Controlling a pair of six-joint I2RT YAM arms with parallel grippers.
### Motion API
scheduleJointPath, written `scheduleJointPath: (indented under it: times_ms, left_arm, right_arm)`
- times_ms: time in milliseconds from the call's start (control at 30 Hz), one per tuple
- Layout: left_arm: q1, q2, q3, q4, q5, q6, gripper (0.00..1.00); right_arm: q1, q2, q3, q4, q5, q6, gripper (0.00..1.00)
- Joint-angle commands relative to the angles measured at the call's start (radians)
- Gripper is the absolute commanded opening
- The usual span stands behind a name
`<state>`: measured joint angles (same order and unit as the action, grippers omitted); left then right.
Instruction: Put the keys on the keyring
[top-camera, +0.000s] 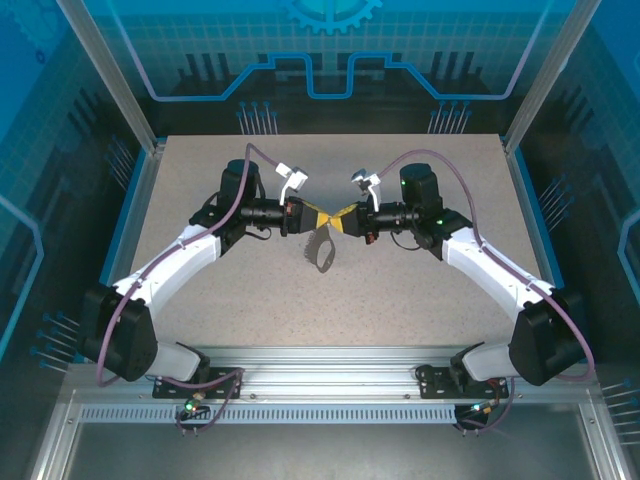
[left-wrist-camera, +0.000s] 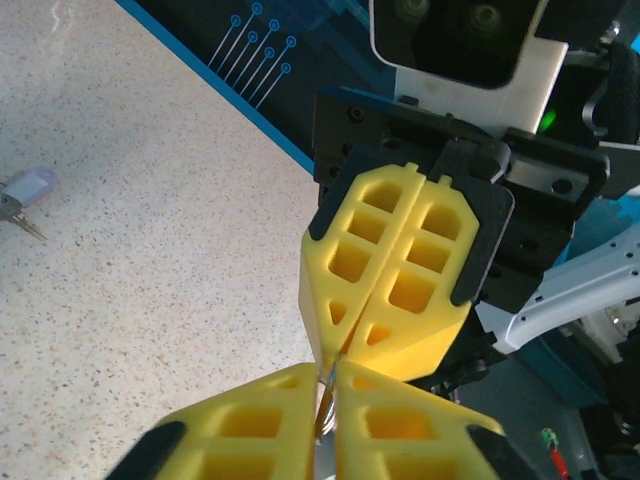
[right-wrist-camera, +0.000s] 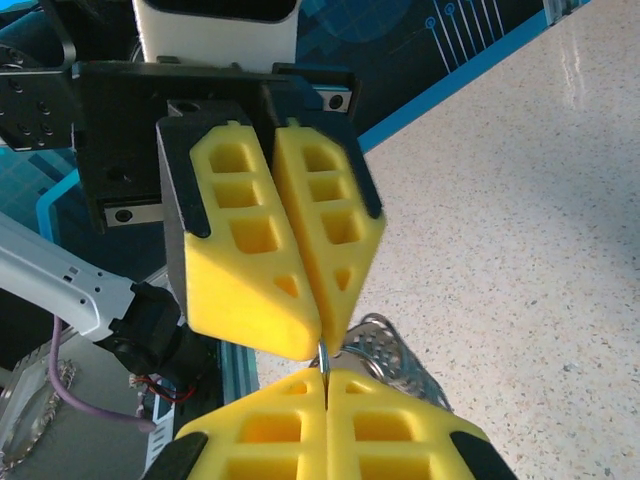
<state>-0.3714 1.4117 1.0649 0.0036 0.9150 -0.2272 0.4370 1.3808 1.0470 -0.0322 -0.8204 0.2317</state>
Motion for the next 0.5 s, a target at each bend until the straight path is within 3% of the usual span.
scheduleJointPath:
  times_ms: [0,67,133,233,300,333,467]
  left_arm:
    - [-0.015,0.013,0.032,-0.004,0.038,0.014,0.07]
    - [-0.020,0.018,0.033,0.002,0.040,0.012,0.00]
    - [-0.025,0.019,0.032,0.008,0.038,0.011,0.00]
    - [-0.027,0.011,0.026,0.022,0.023,0.006,0.00]
    - [-0.027,0.002,0.020,0.034,0.013,0.007,0.00]
    - [-0.027,-0.004,0.017,0.042,0.009,0.007,0.00]
    - [-0.027,-0.019,0.012,0.068,0.004,0.011,0.00]
  right_arm:
    - [-0.009,0.013,0.025,0.035,-0.017,0.010,0.00]
    - [-0.009,0.019,0.027,0.049,-0.015,0.023,0.00]
    - [-0.011,0.022,0.032,0.055,-0.008,0.036,0.00]
    - [-0.037,0.007,0.021,0.073,0.011,0.073,0.30]
    - [-0.070,-0.027,-0.013,0.116,0.029,0.118,0.43]
    - [-0.089,-0.048,-0.037,0.144,0.038,0.145,0.47]
    - [-0.144,-0.110,-0.121,0.233,0.064,0.232,0.48]
